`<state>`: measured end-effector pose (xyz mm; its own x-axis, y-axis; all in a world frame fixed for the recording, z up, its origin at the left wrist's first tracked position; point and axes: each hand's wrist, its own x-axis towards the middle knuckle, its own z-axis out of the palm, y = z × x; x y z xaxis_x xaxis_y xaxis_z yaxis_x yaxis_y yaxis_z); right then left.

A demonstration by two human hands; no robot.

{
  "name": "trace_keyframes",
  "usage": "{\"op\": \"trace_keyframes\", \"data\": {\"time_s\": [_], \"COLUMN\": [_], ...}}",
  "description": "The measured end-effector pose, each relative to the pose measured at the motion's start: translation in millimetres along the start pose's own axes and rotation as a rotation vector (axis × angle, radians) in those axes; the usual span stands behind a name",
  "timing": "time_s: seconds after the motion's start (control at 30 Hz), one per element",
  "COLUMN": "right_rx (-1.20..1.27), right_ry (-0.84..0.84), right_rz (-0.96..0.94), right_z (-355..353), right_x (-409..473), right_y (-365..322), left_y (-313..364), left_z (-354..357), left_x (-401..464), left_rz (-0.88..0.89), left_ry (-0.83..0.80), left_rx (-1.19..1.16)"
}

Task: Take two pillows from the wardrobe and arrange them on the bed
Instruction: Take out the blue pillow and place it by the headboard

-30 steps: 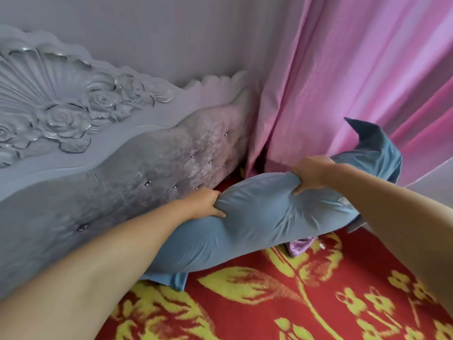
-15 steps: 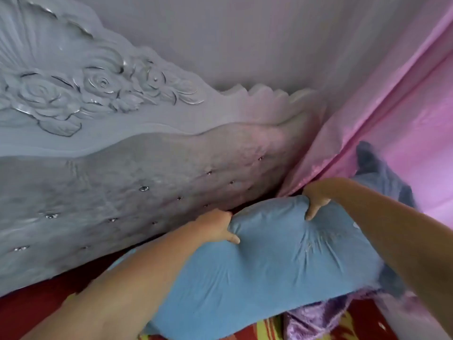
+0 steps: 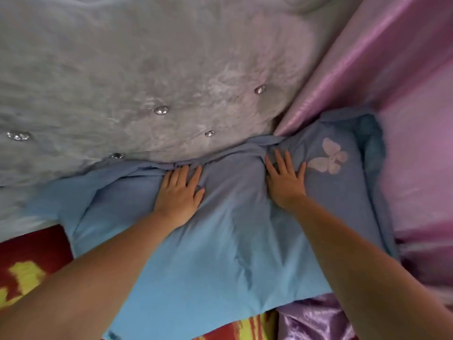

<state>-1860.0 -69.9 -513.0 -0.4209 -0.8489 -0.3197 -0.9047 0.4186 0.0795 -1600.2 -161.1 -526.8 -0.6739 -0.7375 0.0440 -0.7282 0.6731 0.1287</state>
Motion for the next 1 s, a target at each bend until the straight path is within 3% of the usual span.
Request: {"op": "trace_keyframes", "data": {"time_s": [0.13, 0.2, 0.3, 0.4, 0.53, 0.63, 0.77, 0.9, 1.0], "right_rx": [0.089, 0.123, 0.168, 0.315, 0.496, 0.491, 0.457, 0.375, 0.244], "right_ry": [0.181, 0.275, 0.268, 0.315, 0.368, 0.343, 0.139, 0.269, 0.222], "right_rz": [-0.059, 0.034, 0.218, 0.419, 0.713, 0.81, 0.618, 0.557, 0.539], "right_z": [-13, -15, -4, 8, 14, 11, -2, -52, -51], "right_x": [-11, -32, -65, -80, -84, -76, -59, -39, -24], "right_y": [17, 39, 77, 95, 102, 107, 114, 136, 151], "left_y": [-7, -13, -23, -22, -38, -60, -59, -26, -8], "left_z": [-4, -6, -7, -9, -1, 13, 19, 27, 44], "left_x": [-29, -64, -126, -159, -167, -177, -182, -190, -189], "left_rz": [0.001, -0.112, -0.51, -0.962, -1.187, -1.219, -1.185, -1.246, -1.295], "left_ry": [0.105, 0.175, 0.244, 0.253, 0.324, 0.25, 0.168, 0.147, 0.171], "left_rx": [-0.054, -0.069, -0.186, -0.525, -0.877, -0.922, -0.769, -0.798, -0.855]}}
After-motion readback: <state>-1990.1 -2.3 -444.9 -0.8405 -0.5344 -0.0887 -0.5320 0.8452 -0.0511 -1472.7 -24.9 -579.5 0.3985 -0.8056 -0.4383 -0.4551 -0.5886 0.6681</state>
